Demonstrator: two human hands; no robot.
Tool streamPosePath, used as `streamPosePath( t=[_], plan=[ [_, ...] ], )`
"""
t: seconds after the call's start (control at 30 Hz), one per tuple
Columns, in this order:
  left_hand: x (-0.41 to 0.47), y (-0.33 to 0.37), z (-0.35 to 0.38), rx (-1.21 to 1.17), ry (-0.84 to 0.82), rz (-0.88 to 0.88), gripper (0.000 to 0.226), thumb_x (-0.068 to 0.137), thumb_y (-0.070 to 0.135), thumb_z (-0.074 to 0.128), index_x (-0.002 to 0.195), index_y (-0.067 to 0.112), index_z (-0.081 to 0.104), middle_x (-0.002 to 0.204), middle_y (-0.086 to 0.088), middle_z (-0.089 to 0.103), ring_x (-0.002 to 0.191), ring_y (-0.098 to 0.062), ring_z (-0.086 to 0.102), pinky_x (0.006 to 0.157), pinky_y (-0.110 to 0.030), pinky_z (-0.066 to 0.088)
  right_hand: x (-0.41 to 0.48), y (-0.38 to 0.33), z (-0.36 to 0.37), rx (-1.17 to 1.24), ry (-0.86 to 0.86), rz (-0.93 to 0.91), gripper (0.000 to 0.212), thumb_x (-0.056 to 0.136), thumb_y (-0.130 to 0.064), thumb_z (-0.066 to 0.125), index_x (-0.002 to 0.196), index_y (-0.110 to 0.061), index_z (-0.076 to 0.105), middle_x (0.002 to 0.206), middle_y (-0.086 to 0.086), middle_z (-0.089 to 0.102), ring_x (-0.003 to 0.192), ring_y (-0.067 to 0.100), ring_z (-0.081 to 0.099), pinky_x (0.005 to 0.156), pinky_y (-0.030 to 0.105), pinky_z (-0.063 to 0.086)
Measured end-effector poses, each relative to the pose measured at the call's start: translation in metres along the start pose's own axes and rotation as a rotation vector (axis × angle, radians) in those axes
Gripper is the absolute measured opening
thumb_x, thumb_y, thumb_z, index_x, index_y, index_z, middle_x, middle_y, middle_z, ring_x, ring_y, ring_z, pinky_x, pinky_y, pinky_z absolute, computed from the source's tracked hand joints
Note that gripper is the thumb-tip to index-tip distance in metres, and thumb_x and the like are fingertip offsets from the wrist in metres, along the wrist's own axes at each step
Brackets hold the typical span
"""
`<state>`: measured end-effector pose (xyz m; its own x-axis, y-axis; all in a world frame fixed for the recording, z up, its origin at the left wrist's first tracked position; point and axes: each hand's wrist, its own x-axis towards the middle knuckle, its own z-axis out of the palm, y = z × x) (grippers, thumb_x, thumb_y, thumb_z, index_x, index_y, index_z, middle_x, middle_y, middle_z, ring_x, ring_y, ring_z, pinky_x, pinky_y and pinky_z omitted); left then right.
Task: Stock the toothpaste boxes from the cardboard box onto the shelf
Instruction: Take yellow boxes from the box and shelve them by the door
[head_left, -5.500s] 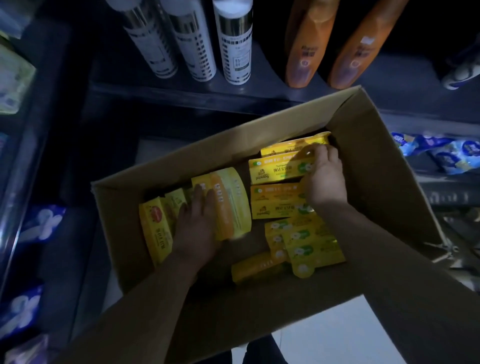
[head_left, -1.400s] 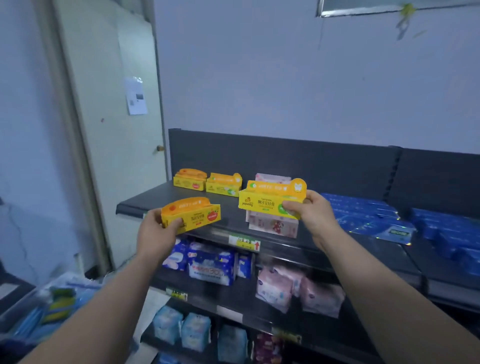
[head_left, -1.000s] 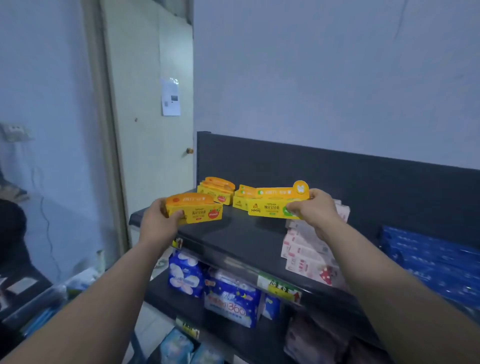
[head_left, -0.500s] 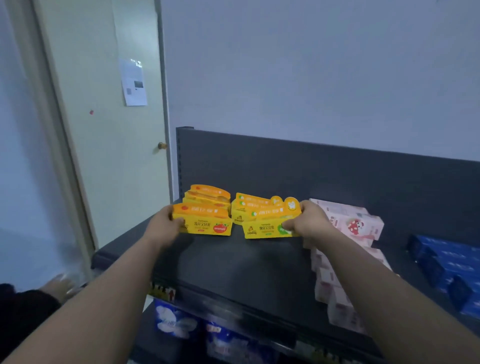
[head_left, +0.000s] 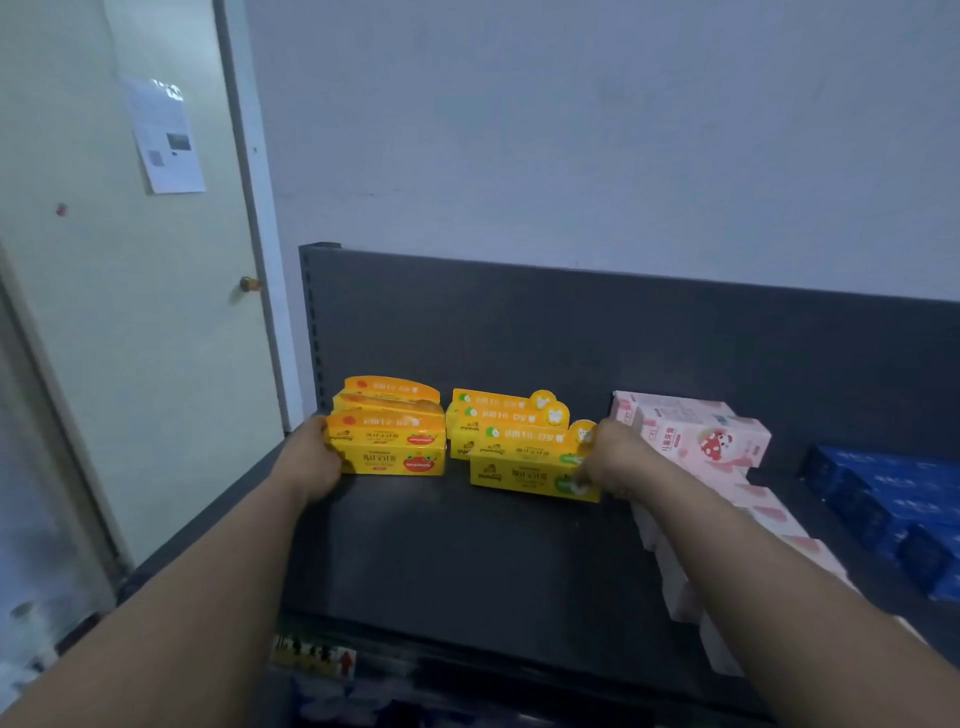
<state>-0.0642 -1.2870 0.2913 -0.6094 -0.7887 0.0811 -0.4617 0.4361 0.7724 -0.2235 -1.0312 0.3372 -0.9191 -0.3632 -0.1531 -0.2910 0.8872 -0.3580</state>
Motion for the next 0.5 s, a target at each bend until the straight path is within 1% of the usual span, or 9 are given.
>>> streamPosePath(
  t=[0.1, 0.17, 0.23, 0.33, 0.43, 0.5],
  plan=[
    [0.005, 0.002, 0.005, 0.004, 0.006, -0.007, 0.035, 0.091, -0.002, 0.048, 0.127, 0.000, 0.047, 0.123, -0.021, 0.058, 0.113, -0.037, 0.054, 0.088, -0.036, 0.040, 0.004, 0.000, 0.003, -0.018, 0.017, 0.007, 0.048, 0.082, -0.014, 0.071, 0.123, -0.003, 0.048, 0.093, 0.006, 0.053, 0.084, 0.020, 0.054, 0.067, 0.026, 0.046],
    [0.009, 0.001, 0.008, 0.009, 0.016, -0.014, 0.034, 0.092, 0.000, 0.046, 0.126, 0.001, 0.046, 0.123, -0.020, 0.058, 0.113, -0.037, 0.053, 0.089, -0.039, 0.040, 0.008, 0.000, 0.007, 0.004, 0.043, -0.002, 0.045, 0.084, -0.010, 0.067, 0.124, -0.004, 0.046, 0.100, 0.008, 0.053, 0.084, 0.021, 0.053, 0.061, 0.026, 0.045],
    [0.013, 0.001, 0.010, 0.021, 0.028, -0.021, 0.033, 0.093, 0.003, 0.045, 0.127, 0.003, 0.044, 0.124, -0.020, 0.057, 0.113, -0.038, 0.053, 0.092, -0.042, 0.041, 0.010, 0.000, 0.010, 0.034, 0.066, -0.011, 0.042, 0.086, -0.008, 0.064, 0.123, -0.006, 0.044, 0.098, 0.006, 0.050, 0.084, 0.021, 0.053, 0.055, 0.026, 0.041],
    [0.014, 0.002, 0.012, 0.050, 0.039, -0.038, 0.037, 0.094, 0.005, 0.043, 0.131, 0.003, 0.040, 0.128, -0.022, 0.054, 0.116, -0.040, 0.051, 0.096, -0.046, 0.040, 0.013, 0.001, 0.013, 0.042, 0.076, -0.046, 0.041, 0.086, -0.007, 0.063, 0.121, -0.007, 0.043, 0.100, 0.005, 0.051, 0.087, 0.022, 0.053, 0.061, 0.028, 0.042],
    [0.011, 0.007, 0.013, 0.047, 0.089, -0.045, 0.045, 0.093, 0.005, 0.045, 0.137, 0.001, 0.037, 0.134, -0.024, 0.049, 0.121, -0.041, 0.047, 0.095, -0.047, 0.040, 0.011, 0.007, 0.010, 0.065, 0.127, -0.126, 0.043, 0.084, -0.007, 0.064, 0.121, -0.007, 0.042, 0.115, 0.009, 0.055, 0.092, 0.023, 0.054, 0.065, 0.030, 0.044],
    [0.008, 0.011, 0.013, 0.062, 0.168, -0.040, 0.049, 0.091, 0.009, 0.048, 0.138, 0.002, 0.036, 0.137, -0.024, 0.045, 0.122, -0.044, 0.045, 0.096, -0.050, 0.040, 0.007, 0.012, 0.005, 0.077, 0.165, -0.212, 0.051, 0.083, -0.011, 0.067, 0.128, -0.008, 0.042, 0.124, 0.010, 0.053, 0.102, 0.025, 0.056, 0.072, 0.031, 0.048]
  ],
)
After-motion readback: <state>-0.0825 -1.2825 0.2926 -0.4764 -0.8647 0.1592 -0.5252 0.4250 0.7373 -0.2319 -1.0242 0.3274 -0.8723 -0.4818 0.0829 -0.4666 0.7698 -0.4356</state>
